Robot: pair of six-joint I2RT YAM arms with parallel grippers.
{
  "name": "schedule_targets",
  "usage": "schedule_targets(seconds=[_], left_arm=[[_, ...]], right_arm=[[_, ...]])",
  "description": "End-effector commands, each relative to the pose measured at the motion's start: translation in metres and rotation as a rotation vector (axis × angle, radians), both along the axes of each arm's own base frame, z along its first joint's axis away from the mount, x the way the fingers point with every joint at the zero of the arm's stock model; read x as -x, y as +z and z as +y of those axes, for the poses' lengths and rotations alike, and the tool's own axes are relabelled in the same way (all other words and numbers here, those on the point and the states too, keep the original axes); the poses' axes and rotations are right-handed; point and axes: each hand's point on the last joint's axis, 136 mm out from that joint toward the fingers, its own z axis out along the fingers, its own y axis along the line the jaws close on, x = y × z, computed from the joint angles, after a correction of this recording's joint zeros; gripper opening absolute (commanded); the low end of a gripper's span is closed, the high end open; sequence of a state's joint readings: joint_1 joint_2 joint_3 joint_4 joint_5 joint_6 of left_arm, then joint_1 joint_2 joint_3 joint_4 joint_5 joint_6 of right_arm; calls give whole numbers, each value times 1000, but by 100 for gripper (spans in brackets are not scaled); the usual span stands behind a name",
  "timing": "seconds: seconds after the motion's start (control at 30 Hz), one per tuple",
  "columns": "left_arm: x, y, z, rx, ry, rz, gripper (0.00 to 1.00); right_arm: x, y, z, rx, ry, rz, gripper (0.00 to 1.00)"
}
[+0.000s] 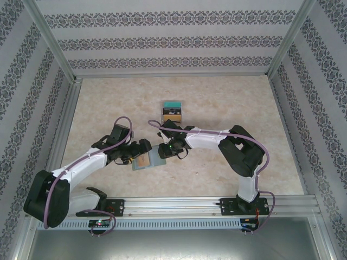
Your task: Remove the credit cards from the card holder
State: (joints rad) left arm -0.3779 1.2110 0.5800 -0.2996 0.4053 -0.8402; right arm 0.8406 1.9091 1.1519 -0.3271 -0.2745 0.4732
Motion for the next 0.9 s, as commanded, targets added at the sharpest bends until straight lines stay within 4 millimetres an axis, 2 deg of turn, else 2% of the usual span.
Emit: schedule_targets(seconds=[0.0,0.53,0.67,0.87], left_arm=[[-5,-4,-1,0,-13,-6,94],[-1,-19,-9,35,-31,37,94],[2,-22,-5,14,-21,53,93],[5,-18,12,-69,13,43,93]], right_arm=[[17,-26,-3,55,13,60,27],[17,-26,-2,51,14,59,27],[17,-26,-2,52,13,61,27],[17,-27,-2,51,15,62,27]])
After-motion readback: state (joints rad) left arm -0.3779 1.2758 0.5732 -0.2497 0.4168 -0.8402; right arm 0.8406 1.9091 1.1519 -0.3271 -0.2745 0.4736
